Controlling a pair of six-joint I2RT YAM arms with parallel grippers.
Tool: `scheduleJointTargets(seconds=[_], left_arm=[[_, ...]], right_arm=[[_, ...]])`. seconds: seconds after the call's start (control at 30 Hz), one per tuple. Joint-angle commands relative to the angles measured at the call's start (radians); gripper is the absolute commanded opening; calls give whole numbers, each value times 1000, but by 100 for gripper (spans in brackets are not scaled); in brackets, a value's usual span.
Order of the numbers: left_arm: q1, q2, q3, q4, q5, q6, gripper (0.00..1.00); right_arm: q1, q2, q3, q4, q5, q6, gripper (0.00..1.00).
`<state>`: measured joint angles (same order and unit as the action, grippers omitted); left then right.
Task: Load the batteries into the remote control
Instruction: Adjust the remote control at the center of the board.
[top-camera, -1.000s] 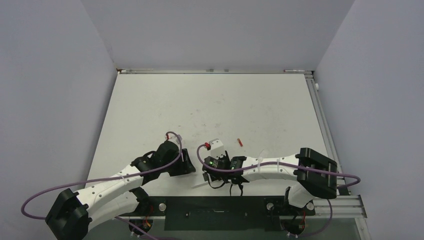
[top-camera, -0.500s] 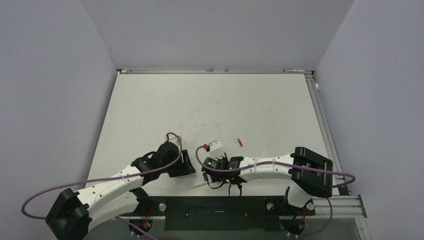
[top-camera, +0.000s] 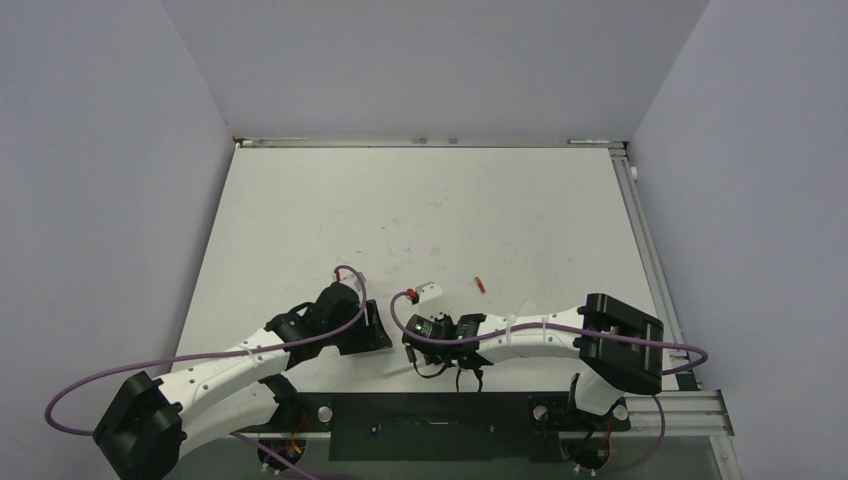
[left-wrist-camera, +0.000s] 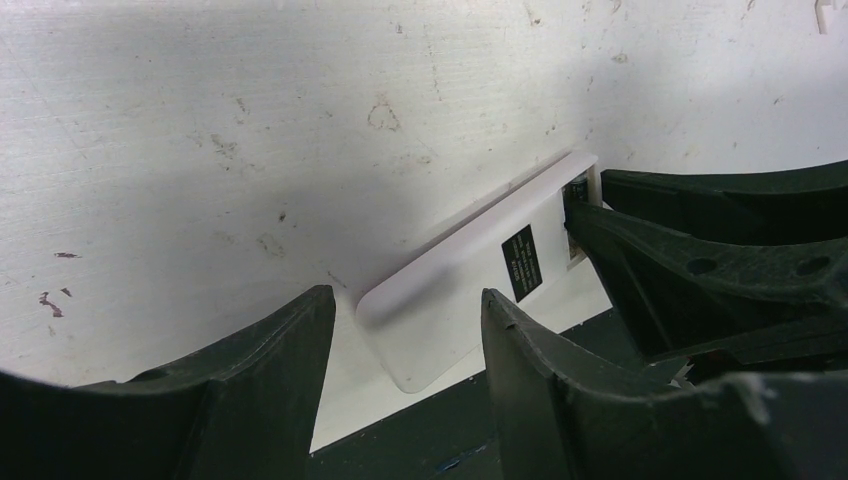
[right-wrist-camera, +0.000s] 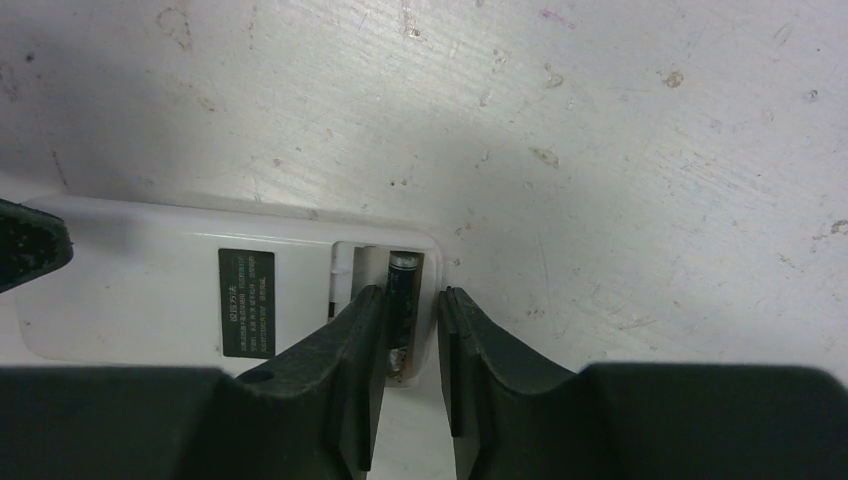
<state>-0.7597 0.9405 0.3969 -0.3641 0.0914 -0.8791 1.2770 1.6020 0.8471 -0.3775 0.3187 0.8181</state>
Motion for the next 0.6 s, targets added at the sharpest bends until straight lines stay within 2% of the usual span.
scheduleJointTargets(seconds=[0.0,0.37,0.47,0.57], left_arm=[[0,6,-6,40,17,8,52],[0,10,-9,47,25,6,52],[1,11,-5,46,24,6,53],[0,4,5,25,19,10,52]], right_arm=[[11,18,-18,30,-8,18,23],[25,3,-34,44,-5,34,10],[27,1,-33,43,-4,37,10],[32,-3,-20,29,7,40,19]])
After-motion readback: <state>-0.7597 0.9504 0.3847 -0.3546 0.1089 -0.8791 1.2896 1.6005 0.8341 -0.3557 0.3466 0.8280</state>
